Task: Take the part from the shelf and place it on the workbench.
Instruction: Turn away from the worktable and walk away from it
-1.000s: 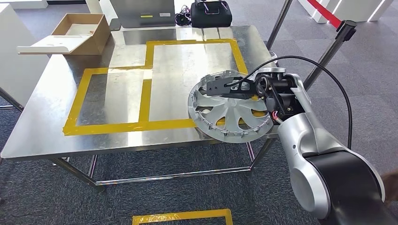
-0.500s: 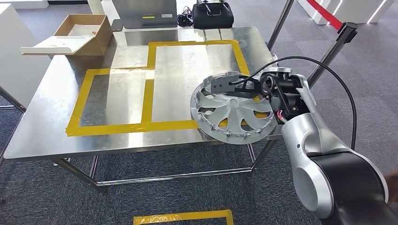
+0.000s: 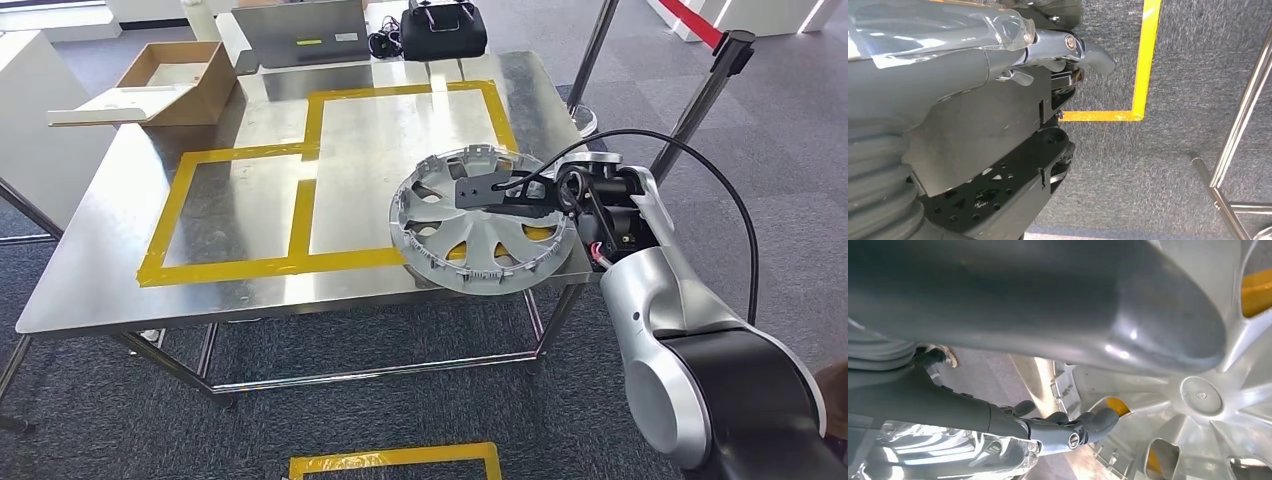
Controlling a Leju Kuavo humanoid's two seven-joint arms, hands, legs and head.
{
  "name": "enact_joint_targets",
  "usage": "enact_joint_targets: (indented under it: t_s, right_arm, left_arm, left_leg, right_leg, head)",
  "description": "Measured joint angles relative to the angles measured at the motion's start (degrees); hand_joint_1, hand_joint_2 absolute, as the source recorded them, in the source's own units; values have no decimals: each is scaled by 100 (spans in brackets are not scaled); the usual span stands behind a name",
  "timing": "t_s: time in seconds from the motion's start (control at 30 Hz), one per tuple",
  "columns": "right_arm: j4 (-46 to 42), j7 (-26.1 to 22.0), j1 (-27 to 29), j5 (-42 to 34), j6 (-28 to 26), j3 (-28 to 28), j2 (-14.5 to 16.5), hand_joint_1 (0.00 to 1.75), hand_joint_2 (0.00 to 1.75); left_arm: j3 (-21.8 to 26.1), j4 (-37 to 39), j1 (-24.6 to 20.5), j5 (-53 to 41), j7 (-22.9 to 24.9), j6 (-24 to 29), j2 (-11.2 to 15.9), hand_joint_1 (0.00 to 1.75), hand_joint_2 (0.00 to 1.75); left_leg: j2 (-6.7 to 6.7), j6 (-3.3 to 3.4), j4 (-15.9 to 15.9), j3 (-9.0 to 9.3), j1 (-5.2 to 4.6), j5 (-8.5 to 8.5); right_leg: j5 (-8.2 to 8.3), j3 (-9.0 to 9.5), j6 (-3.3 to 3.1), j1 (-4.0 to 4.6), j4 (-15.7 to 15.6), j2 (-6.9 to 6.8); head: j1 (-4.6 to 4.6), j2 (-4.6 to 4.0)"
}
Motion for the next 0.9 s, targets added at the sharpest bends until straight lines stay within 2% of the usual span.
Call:
enact_joint_targets:
  t_s: [0.07,0.1,0.13,0.17,0.2,0.27,0.3,0.33,0.4,0.43,0.47,0.5,0.57,0.6,0.63,0.67,0.7,0.73,0.77,0.8,0.83,0.9]
  right_arm:
    - [-3,7,-2,11,0,-6,14,0,0]
    - [-3,11,-1,14,0,-12,17,0,0]
    - [-3,14,1,17,0,-19,20,0,0]
    - [-3,16,1,18,0,-25,23,0,0]
    - [-5,17,-1,19,-1,-31,27,0,0]
    - [-16,24,-15,24,-1,-43,38,0,0]
    - [-22,28,-24,27,-1,-51,45,0,0]
    - [-28,33,-32,31,-1,-60,53,0,0]
    - [-31,37,-37,40,0,-72,65,0,0]
    - [-31,37,-40,44,0,-76,66,0,0]
    - [-31,36,-43,49,0,-78,63,0,0]
    - [-31,36,-45,52,0,-80,57,0,0]
    - [-30,34,-37,60,0,-84,45,0,0]
    - [-29,33,-24,65,0,-86,41,0,0]
    - [-28,32,-7,72,0,-87,39,0,0]
    - [-27,28,9,79,0,-89,39,0,0]
    - [-27,24,19,86,0,-91,39,0,0]
    - [-27,20,21,93,0,-93,40,0,0]
    - [-30,15,16,97,0,-96,41,0,0]
    - [-34,13,10,99,0,-101,44,0,0]
    - [-38,11,6,99,0,-105,47,0,0]
    - [-43,9,6,100,0,-112,52,0,0]
  left_arm:
    - [-11,-4,-22,-6,-24,29,1,0,175]
    - [-16,-6,-33,-7,-32,37,1,0,175]
    - [-20,-8,-38,-6,-37,49,1,0,175]
    - [-22,-9,-32,-3,-38,67,2,0,175]
    - [-23,-9,-17,7,-38,87,3,0,175]
    - [-22,-8,27,31,-39,112,8,0,175]
    - [-21,-7,50,40,-42,116,9,0,175]
    - [-21,-7,70,43,-46,115,10,0,175]
    - [-21,-7,93,44,-57,113,9,0,175]
    - [-21,-7,96,44,-61,111,8,0,175]
    - [-21,-7,94,45,-66,109,7,0,175]
    - [-21,-8,92,52,-70,104,4,0,175]
    - [-21,-9,87,81,-82,92,-1,0,175]
    - [-21,-9,85,93,-85,85,-4,0,175]
    - [-21,-9,82,101,-90,80,-5,0,175]
    - [-21,-10,76,101,-93,78,-7,0,175]
    - [-21,-10,69,101,-96,78,-9,0,175]
    - [-21,-11,61,101,-99,78,-11,0,175]
    - [-21,-11,54,101,-101,78,-15,0,175]
    - [-21,-13,49,101,-103,79,-17,0,175]
    - [-21,-14,45,101,-104,79,-19,0,175]
    - [-21,-15,43,101,-105,80,-19,0,175]
  left_leg:
    - [58,-33,720,-208,3,-478]
    - [71,-41,1031,-265,4,-642]
    - [77,-43,1173,-236,4,-713]
    - [78,-39,1095,-108,4,-685]
    - [78,-29,785,134,4,-578]
    - [70,3,-42,663,-7,-390]
    - [63,27,-339,828,-20,-336]
    - [53,56,-472,883,-36,-324]
    - [37,138,-483,835,-60,-255]
    - [36,183,-492,812,-56,-194]
    - [39,235,-505,777,-49,-125]
    - [44,279,-518,730,-41,-51]
    - [47,341,-516,597,-53,71]
    - [44,353,-513,524,-67,129]
    - [40,361,-508,454,-81,183]
    - [37,364,-503,390,-96,232]
    - [35,362,-497,336,-108,275]
    - [34,356,-485,293,-119,310]
    - [32,344,-471,249,-135,340]
    - [33,323,-459,216,-146,370]
    - [35,301,-450,191,-154,399]
    - [41,270,-446,170,-158,437]
  right_leg:
    - [69,-93,-38,10,3,-31]
    - [111,-146,-39,16,4,-45]
    - [154,-201,-35,20,6,-58]
    - [194,-249,-25,21,6,-65]
    - [236,-293,-10,21,7,-68]
    - [321,-364,40,28,6,-72]
    - [367,-390,76,32,0,-73]
    - [412,-404,115,33,-14,-78]
    - [509,-411,198,21,-74,-90]
    - [500,-428,231,12,-80,-87]
    - [398,-470,256,7,-11,-75]
    - [200,-547,273,8,175,-59]
    - [-339,-762,288,19,886,-28]
    - [-520,-846,291,28,1268,-20]
    - [-592,-864,285,37,1523,-14]
    - [-554,-778,267,47,1578,-10]
    - [-443,-587,237,57,1411,-8]
    - [-323,-296,196,72,1046,-8]
    - [-264,22,153,90,604,-12]
    - [-246,265,118,109,238,-15]
    - [-259,425,91,128,-19,-18]
    - [-279,470,74,147,-138,-20]
  head:
    - [-14,0]
    - [-14,0]
    - [-14,0]
    - [-14,0]
    - [-15,0]
    - [-14,0]
    - [-10,0]
    - [-9,0]
    - [-5,0]
    - [-4,0]
    - [5,0]
    - [13,0]
    - [26,0]
    - [25,0]
    - [25,0]
    - [25,0]
    - [25,0]
    - [25,0]
    - [25,0]
    - [19,0]
    - [15,0]
    - [9,0]
